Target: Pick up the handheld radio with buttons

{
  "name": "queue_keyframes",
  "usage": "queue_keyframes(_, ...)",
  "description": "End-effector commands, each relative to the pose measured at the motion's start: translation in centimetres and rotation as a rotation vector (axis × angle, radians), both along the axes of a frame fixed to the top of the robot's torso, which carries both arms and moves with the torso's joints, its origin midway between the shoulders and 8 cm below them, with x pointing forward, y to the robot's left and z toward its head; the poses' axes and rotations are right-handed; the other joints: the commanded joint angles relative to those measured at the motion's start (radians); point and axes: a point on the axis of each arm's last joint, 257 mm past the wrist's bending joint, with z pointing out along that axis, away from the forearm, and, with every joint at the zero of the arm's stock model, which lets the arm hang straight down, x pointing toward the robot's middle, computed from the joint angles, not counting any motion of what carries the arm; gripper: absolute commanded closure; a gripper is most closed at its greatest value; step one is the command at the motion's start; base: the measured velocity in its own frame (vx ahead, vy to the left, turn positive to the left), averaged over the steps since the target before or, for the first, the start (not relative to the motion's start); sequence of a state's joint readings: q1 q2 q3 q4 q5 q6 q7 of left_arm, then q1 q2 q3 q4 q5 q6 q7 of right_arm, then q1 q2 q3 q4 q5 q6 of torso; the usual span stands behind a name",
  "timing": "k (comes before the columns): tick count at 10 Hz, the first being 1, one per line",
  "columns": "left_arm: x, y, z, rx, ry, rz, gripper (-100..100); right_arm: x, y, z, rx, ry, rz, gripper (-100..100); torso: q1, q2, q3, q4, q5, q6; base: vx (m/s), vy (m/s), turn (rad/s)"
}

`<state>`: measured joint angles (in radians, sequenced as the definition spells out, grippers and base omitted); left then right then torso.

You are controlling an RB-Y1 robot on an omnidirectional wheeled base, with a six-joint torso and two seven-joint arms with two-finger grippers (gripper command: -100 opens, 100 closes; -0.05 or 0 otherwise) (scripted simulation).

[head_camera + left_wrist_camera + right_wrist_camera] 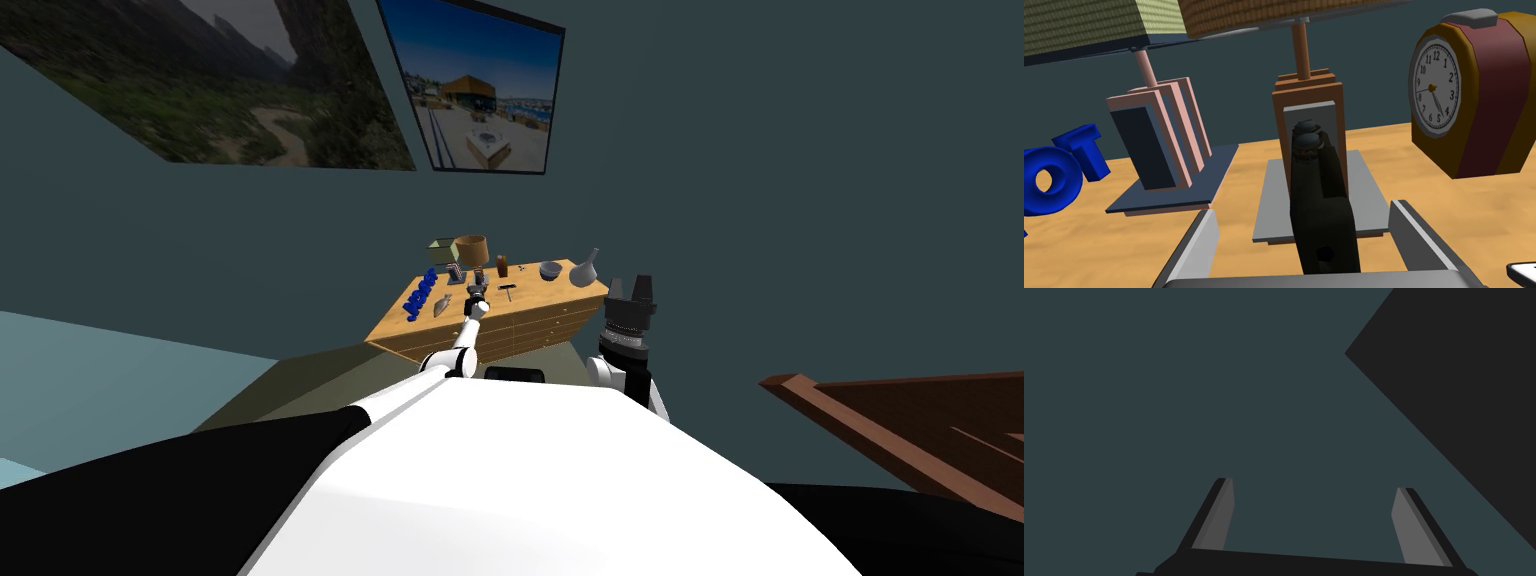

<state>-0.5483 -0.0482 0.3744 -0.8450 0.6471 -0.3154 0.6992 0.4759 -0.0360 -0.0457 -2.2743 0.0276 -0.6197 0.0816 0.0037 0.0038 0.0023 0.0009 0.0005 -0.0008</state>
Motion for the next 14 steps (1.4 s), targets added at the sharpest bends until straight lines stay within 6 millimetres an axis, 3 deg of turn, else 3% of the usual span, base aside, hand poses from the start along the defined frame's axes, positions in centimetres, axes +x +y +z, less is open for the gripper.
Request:
queue_keyframes(1, 0.3, -0.7, -0.7, -0.006, 0.015, -0.009, -100, 0.0, 0.0, 0.0, 0.0, 0.0, 0.0, 0, 0.0, 0.0, 0.0, 0.0, 0.0, 0.0, -0.021, 0.015, -0.004)
queue_keyframes(2, 0.2, -0.8, -1.5, -0.008, 0.033, -0.012, -100, 0.0, 0.0, 0.0, 0.0, 0.0, 0.0, 0, -0.002, -0.001, -0.001, 0.0, 0.0, 0.0, 0.0, 0.0, 0.0)
queue_keyframes(3, 1.3, -1.8, 0.2, 0.003, 0.004, -0.011, -100, 0.0, 0.0, 0.0, 0.0, 0.0, 0.0, 0, -0.003, -0.003, -0.002, -0.001, -0.001, 0.0, -0.033, 0.03, 0.023)
queue_keyframes(4, 1.3, -2.4, -1.0, -0.001, 0.033, -0.021, -100, 0.0, 0.0, 0.0, 0.0, 0.0, 0.0, 0, -0.002, -0.002, -0.001, 0.0, -0.001, 0.0, -0.04, 0.043, 0.001)
queue_keyframes(5, 1.2, -2.0, -0.9, 0.0, 0.023, -0.017, -100, 0.0, 0.0, 0.0, 0.0, 0.0, 0.0, 0, -0.001, -0.001, -0.001, 0.0, 0.0, 0.0, -0.014, 0.017, -0.006)
queue_keyframes(6, 1.2, -2.0, -0.9, 0.0, 0.024, -0.017, 100, 0.0, 0.0, 0.0, 0.0, 0.0, 0.0, 0, -0.002, -0.002, -0.001, 0.0, 0.0, 0.0, 0.0, 0.0, 0.0)
queue_keyframes(10, 1.2, -2.0, -0.9, -0.001, 0.024, -0.017, 100, 0.0, 0.0, 0.0, 0.0, 0.0, 0.0, 0, -0.003, -0.003, -0.002, -0.001, -0.001, 0.0, 0.0, 0.0, 0.0)
queue_keyframes(11, 1.2, -2.0, -0.9, -0.001, 0.024, -0.017, 0, 0.0, 0.0, 0.0, 0.0, 0.0, 0.0, 0, -0.003, -0.003, -0.002, -0.001, -0.001, 0.0, 0.0, 0.0, 0.0)
queue_keyframes(12, 0.2, -1.4, -2.7, -0.012, 0.06, -0.022, 100, 0.0, 0.0, 0.0, 0.0, 0.0, 0.0, 0, -0.003, -0.003, -0.002, -0.001, -0.001, 0.0, 0.039, -0.046, -0.023)
queue_keyframes(14, 0.2, -0.8, -1.5, -0.008, 0.033, -0.012, 100, 0.0, 0.0, 0.0, 0.0, 0.0, 0.0, 0, -0.006, -0.006, -0.005, -0.006, 0.0, -0.001, 0.039, -0.038, 0.007)
